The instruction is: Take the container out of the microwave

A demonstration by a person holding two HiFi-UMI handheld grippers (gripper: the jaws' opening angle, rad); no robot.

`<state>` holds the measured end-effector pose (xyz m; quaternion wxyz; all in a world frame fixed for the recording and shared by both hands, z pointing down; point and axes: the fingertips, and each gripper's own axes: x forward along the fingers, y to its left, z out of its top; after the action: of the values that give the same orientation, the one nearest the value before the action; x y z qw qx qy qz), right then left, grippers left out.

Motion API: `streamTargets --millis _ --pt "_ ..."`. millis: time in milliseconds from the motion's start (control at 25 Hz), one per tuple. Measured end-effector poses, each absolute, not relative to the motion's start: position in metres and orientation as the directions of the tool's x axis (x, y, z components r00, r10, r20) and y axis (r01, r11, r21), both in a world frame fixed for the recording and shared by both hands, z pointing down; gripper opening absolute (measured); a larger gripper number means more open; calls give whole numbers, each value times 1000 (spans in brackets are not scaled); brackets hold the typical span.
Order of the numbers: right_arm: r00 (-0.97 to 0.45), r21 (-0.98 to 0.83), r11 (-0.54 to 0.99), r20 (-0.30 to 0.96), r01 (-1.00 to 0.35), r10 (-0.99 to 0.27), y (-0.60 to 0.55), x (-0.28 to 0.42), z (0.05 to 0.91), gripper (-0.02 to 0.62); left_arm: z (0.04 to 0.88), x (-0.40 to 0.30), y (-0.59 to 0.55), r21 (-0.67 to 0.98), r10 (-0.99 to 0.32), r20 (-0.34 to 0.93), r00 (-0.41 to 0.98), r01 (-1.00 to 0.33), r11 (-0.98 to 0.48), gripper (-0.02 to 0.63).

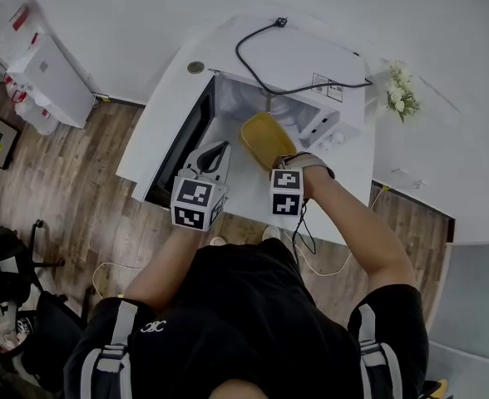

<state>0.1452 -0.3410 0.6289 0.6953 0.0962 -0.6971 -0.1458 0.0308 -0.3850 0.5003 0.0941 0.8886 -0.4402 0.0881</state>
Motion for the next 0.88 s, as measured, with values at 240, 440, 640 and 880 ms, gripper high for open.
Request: streamTargets --millis 240,440,640,880 --pt "14 306 950 952 68 -307 -316 157 641 12 501 38 -379 86 -753 237 614 -785 -613 5" --pt "0 303 951 953 67 -304 -306 155 641 12 502 39 -373 85 -749 241 618 -782 -618 5" --pt "-5 308 949 951 68 -308 -302 153 638 12 500 37 -368 81 -751 240 615 -784 -616 5" --pt "-15 319 945 948 67 -319 -299 149 634 12 499 37 -362 79 -753 240 613 -785 -614 5"
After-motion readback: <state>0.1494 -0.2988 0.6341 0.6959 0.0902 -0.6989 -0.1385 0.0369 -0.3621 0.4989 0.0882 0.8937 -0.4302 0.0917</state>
